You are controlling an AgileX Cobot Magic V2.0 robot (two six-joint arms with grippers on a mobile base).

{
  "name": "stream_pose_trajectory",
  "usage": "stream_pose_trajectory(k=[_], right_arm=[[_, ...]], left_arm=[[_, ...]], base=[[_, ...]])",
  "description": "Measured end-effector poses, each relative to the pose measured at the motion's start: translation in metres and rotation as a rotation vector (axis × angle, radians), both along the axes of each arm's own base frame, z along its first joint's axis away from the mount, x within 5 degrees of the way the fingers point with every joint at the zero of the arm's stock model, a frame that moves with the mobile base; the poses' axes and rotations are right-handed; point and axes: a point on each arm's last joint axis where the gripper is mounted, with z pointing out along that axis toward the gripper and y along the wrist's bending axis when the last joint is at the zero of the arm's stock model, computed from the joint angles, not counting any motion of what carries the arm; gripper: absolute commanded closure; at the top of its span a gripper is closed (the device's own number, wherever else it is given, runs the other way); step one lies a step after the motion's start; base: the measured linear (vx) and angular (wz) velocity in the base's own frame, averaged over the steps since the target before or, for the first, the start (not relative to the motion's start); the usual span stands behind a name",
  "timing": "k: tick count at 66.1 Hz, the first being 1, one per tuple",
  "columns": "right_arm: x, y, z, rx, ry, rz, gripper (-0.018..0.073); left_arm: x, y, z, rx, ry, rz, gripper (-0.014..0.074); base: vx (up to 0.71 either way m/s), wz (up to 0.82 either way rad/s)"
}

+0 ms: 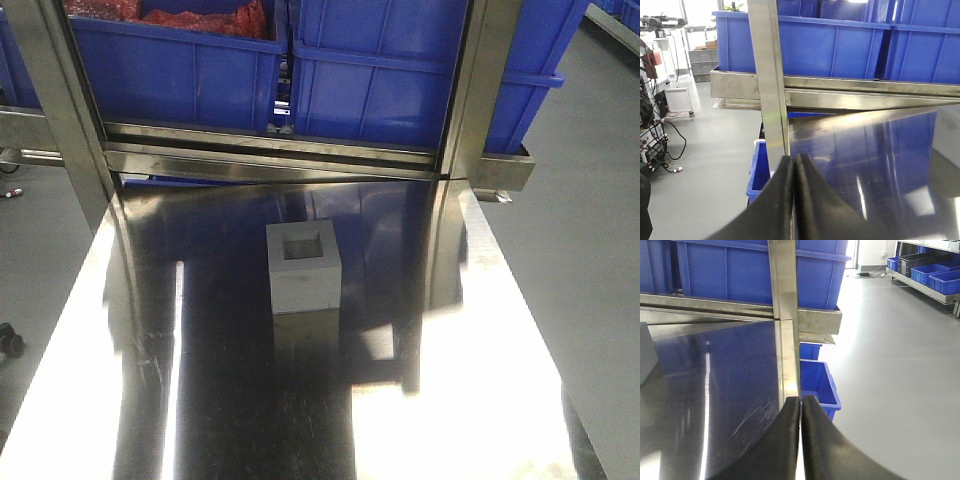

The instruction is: Sort gray base to blue bin

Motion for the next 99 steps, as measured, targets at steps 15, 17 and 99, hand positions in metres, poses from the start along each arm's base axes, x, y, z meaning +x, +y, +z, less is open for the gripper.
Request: stream_pose_trajectory(k=[15,17,99], right_arm=[[0.0,0.0,0.0,0.0,0.0,0.0,0.0564],[0.0,0.0,0.0,0.0,0.0,0.0,0.0564],[0.0,0.0,0.0,0.0,0.0,0.0,0.0564]], left_arm=[[0.0,0.0,0.0,0.0,0.0,0.0,0.0603],[0.0,0.0,0.0,0.0,0.0,0.0,0.0603],[0.0,0.0,0.0015,0.001,-0.017,0.0,0.0603]], base=[[0.0,0.0],[0.0,0.0],[0.0,0.0]])
